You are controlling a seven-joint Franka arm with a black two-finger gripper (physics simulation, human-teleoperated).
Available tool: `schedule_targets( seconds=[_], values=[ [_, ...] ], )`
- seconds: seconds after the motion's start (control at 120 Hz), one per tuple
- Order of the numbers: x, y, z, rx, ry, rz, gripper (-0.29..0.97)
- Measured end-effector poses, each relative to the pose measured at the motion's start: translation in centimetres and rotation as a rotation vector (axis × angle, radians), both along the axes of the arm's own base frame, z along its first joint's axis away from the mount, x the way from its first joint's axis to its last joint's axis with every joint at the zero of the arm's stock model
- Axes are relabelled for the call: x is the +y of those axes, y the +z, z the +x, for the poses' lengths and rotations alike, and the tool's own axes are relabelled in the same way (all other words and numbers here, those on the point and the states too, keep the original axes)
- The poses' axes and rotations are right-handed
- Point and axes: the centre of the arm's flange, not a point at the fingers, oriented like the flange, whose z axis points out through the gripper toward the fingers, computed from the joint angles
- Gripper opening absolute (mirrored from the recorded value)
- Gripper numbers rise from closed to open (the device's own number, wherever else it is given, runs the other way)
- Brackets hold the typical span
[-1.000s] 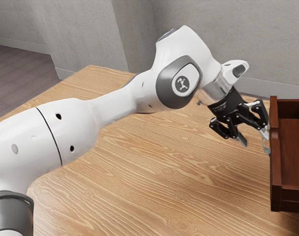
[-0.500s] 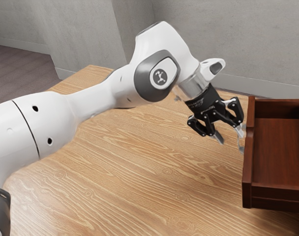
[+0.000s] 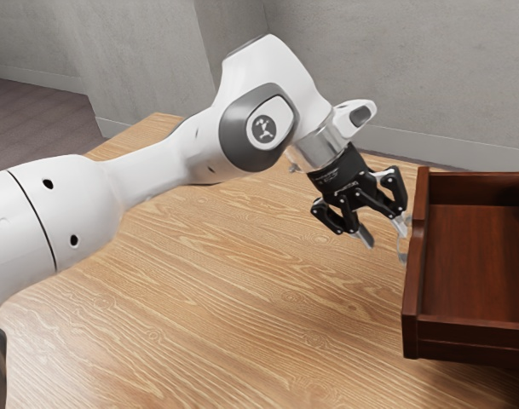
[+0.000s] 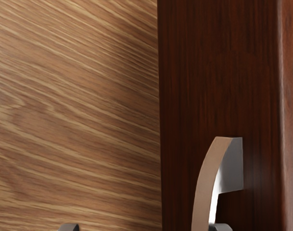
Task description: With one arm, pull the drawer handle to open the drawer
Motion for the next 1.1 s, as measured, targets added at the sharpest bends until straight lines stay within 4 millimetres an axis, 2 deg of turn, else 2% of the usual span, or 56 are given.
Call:
schedule_targets(
  seconds=[0.425, 0.642, 1.1],
  values=[
    [0.1, 0.3, -0.2, -0.002, -0.008, 0.017, 0.37],
    [-0.6, 0.3, -0.4, 0.0, -0.024, 0.021, 0.39],
    [-0.4, 1.8, -0.9, -0.014, -0.027, 0.025, 0.4]
  ],
)
